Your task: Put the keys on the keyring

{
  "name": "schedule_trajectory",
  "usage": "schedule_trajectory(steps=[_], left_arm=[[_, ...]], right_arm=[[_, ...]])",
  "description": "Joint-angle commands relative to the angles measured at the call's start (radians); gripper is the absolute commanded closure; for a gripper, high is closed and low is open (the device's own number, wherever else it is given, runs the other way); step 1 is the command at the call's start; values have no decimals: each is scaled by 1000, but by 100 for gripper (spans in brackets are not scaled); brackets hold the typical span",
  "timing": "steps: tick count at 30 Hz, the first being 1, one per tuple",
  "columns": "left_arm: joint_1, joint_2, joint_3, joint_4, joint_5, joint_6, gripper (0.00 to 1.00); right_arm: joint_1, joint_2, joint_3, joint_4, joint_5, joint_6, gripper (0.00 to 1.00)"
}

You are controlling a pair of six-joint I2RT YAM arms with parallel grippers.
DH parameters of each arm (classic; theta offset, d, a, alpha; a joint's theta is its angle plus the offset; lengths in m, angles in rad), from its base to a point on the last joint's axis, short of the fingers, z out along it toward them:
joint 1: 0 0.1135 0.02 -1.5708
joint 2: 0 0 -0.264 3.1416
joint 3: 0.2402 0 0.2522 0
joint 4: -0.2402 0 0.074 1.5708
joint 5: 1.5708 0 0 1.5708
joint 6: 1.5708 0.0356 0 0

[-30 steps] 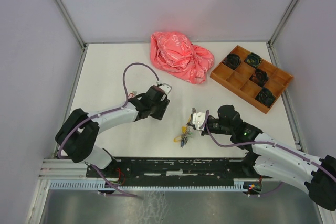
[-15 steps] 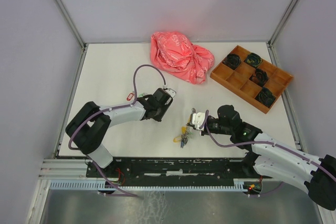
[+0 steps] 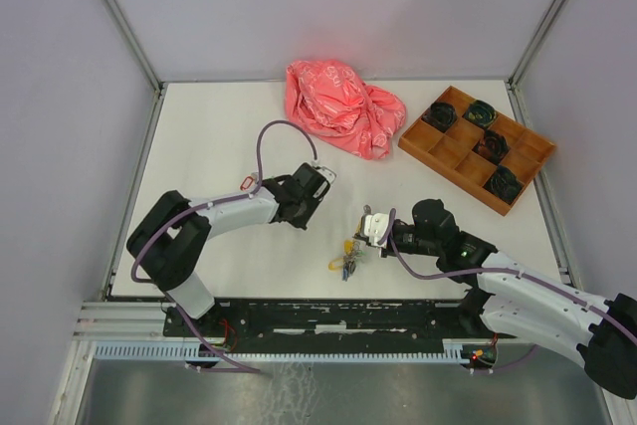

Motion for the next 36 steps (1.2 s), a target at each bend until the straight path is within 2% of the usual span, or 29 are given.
schedule_trajectory(steps=[1, 6, 11, 17, 19, 21, 25, 31, 36], left_arm=[[-4, -37, 87, -112, 80, -47, 94], [-3, 14, 156, -250, 117, -90, 97], [-1, 65, 195, -279, 159, -93, 95], [7, 145, 254, -311, 172, -86, 86], [10, 141, 255, -294, 166, -88, 76], [11, 118, 244, -269, 153, -96, 65], [15, 36, 187, -197, 120, -119, 55], [19, -134, 6, 6, 90, -190, 47], [17, -284, -205, 261, 66, -253, 42]], right_arm=[[4, -15, 54, 55, -21, 0, 99], [3, -13, 56, 55, -25, 0, 99], [3, -15, 55, 49, -25, 0, 99], [3, -18, 55, 46, -25, 0, 99], [3, -19, 54, 45, -24, 0, 100], [3, -18, 53, 46, -25, 0, 99], [3, -18, 53, 48, -25, 0, 100], [3, -16, 53, 52, -27, 0, 100], [3, -17, 52, 51, -29, -1, 99]])
